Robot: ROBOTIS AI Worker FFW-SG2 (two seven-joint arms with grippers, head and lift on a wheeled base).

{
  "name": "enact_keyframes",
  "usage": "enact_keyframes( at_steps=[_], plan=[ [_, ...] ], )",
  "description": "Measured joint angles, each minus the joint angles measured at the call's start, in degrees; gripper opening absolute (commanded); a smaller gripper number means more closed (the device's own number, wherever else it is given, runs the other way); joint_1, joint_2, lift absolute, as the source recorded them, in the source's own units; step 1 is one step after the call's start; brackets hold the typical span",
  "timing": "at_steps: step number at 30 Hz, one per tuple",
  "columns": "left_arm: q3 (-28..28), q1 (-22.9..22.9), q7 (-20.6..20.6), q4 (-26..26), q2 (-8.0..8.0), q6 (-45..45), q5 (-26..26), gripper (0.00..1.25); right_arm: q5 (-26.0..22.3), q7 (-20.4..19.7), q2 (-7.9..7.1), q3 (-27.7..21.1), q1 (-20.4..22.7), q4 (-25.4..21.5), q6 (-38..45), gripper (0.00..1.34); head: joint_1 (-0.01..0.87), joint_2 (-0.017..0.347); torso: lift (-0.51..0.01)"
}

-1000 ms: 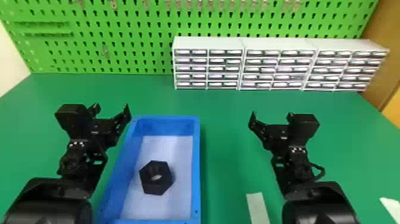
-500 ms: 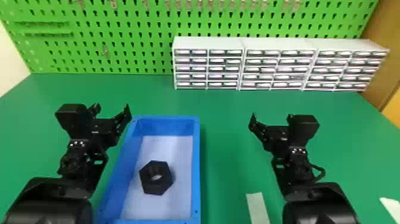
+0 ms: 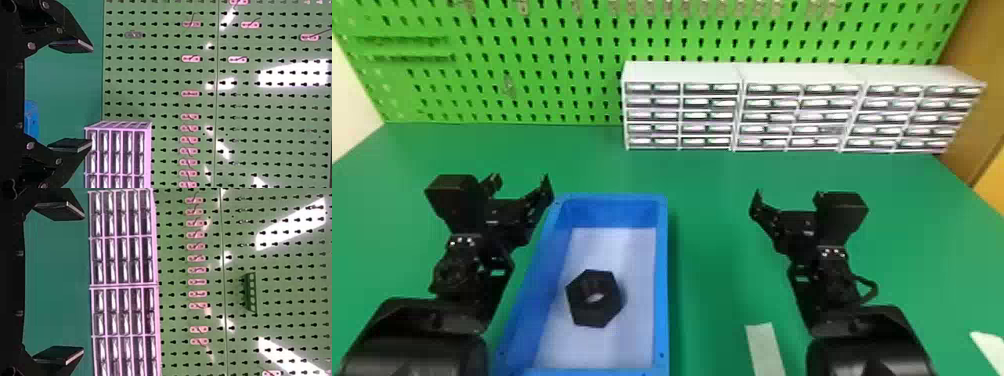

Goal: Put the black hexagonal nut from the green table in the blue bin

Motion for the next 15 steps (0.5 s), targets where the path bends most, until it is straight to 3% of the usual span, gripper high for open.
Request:
enact_keyframes(
  at_steps=[15],
  plan=[
    [0.1, 0.1, 0.0, 0.0, 0.00, 0.0, 0.0, 0.84, 0.2, 0.0, -0.12, -0.1, 0.0, -0.2, 0.7, 1.24, 0.686, 0.052, -0.097]
  ],
)
